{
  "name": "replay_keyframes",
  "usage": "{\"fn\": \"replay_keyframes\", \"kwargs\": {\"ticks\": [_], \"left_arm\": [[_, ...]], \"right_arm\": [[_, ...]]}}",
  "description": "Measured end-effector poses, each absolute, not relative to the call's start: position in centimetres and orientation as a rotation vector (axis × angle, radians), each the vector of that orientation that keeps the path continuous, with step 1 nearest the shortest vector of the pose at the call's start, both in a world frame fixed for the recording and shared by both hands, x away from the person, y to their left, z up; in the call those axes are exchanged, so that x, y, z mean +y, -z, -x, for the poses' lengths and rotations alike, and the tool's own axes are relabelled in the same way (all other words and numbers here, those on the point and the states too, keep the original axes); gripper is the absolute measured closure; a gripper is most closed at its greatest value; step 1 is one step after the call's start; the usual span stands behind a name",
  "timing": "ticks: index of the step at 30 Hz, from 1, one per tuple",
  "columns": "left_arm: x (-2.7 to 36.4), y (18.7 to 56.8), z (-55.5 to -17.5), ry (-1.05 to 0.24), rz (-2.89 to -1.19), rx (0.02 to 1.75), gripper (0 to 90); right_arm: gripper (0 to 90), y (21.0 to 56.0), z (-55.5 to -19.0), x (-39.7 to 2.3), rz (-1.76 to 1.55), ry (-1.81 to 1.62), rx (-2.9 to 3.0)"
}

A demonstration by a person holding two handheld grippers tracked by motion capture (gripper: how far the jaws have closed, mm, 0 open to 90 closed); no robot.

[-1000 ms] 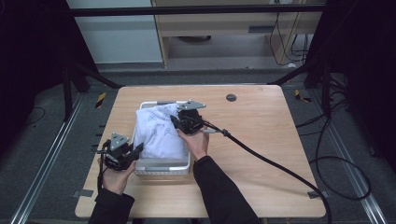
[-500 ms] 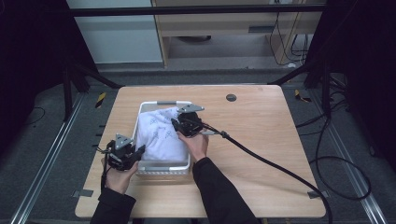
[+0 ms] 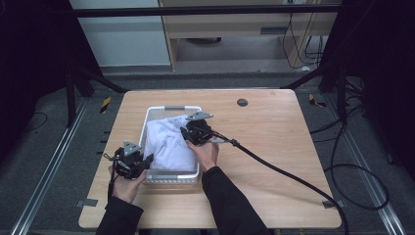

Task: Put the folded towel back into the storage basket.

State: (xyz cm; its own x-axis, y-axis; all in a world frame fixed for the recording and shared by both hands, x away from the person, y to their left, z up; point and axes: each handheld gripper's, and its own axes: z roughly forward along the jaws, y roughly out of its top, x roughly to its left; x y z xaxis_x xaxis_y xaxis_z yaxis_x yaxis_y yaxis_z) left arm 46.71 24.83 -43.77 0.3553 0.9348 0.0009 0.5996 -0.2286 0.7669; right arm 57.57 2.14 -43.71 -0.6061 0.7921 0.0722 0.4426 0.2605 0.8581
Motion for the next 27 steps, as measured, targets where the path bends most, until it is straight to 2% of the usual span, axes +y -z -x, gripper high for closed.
{"fn": "replay_keyframes", "kwargs": {"ticks": [10,17,27], "left_arm": [[24.8,44.1,-47.0,-0.621,-1.951,1.341,72.1],[24.8,44.1,-47.0,-0.626,-1.947,1.354,67.8],[24.9,43.6,-46.8,-0.646,-1.924,1.352,64.5]], "right_arm": [[66.3,44.3,-57.6,2.3,-1.121,-1.256,2.177],[59.9,44.6,-57.8,2.1,-1.109,-1.206,2.185],[58.9,43.5,-57.6,1.5,-1.084,-1.243,2.129]]}}
